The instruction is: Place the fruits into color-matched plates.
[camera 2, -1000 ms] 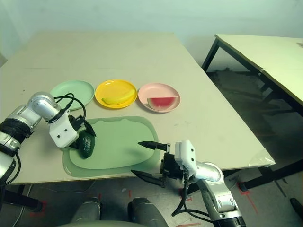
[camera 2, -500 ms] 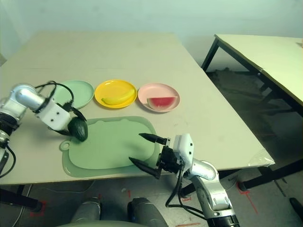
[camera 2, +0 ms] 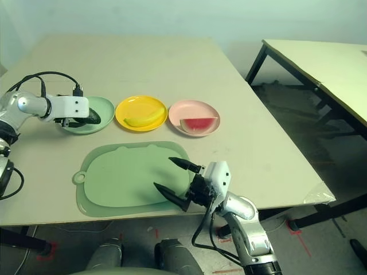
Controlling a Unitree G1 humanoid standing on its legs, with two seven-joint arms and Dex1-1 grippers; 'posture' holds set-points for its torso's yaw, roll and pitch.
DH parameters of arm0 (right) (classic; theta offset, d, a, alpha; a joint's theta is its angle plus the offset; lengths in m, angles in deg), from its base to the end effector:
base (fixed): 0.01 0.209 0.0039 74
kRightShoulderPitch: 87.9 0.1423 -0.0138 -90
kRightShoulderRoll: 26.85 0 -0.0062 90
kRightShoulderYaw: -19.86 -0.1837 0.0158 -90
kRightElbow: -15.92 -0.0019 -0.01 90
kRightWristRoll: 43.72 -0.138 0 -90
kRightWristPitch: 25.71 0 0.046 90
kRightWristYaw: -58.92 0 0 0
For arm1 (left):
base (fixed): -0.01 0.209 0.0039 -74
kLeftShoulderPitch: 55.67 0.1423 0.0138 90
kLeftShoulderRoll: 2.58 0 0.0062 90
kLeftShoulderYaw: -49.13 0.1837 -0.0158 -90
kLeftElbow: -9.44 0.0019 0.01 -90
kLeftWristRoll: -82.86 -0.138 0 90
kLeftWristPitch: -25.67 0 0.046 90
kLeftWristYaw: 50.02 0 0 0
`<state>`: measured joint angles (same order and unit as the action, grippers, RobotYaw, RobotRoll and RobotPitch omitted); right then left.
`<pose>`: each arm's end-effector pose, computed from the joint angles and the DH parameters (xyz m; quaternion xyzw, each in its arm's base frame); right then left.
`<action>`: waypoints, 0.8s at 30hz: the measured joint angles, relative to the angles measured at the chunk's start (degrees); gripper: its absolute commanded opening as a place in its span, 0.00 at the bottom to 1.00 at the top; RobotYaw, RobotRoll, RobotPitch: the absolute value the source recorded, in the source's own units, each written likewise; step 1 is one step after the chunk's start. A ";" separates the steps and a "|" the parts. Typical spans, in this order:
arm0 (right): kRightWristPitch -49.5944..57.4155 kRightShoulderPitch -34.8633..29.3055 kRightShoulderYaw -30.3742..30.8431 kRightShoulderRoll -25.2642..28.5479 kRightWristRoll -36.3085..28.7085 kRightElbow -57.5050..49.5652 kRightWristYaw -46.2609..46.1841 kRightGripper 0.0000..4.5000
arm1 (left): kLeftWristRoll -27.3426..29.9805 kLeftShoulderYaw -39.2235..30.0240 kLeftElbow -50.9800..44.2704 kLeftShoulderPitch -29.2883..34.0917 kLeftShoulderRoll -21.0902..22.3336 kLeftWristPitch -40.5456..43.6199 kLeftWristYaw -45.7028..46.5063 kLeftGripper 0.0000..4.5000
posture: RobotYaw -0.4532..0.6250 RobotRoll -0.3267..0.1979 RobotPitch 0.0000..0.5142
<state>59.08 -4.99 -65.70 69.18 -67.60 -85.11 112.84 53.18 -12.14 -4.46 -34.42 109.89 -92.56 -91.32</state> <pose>0.1788 -0.1998 0.0674 -0.0046 -0.0648 0.4996 0.8638 0.3544 0.2583 0.2025 0.6196 0.1611 -0.3304 0.6935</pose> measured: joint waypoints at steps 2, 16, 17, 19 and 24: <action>0.00 -0.66 0.01 0.05 0.01 -0.25 -0.48 1.00 | -0.99 -0.05 0.62 -0.09 -1.07 2.70 1.50 0.71 | 0.39 0.62 0.12; -0.50 -0.77 -0.70 1.68 0.22 -0.68 -2.12 1.00 | -2.48 -0.95 1.85 0.74 -4.26 9.63 6.02 1.00 | 0.38 0.62 0.12; -0.55 -0.73 -1.21 2.02 0.19 -0.42 -1.99 1.00 | -2.49 -0.97 1.84 0.89 -4.23 9.62 6.02 1.00 | 0.38 0.62 0.12; -0.57 -0.54 -1.55 2.57 0.09 0.14 -1.67 1.00 | -2.49 -0.97 1.84 1.30 -4.14 9.60 6.02 1.00 | 0.39 0.62 0.12; -0.35 1.35 -1.74 2.47 -0.21 1.29 -1.79 1.00 | -2.10 -2.00 1.81 1.50 -3.28 8.26 5.55 1.00 | 0.39 0.62 0.11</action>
<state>58.73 -3.64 -67.44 71.65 -67.81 -83.82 111.06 51.09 -14.13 -2.65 -32.93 106.62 -84.30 -85.77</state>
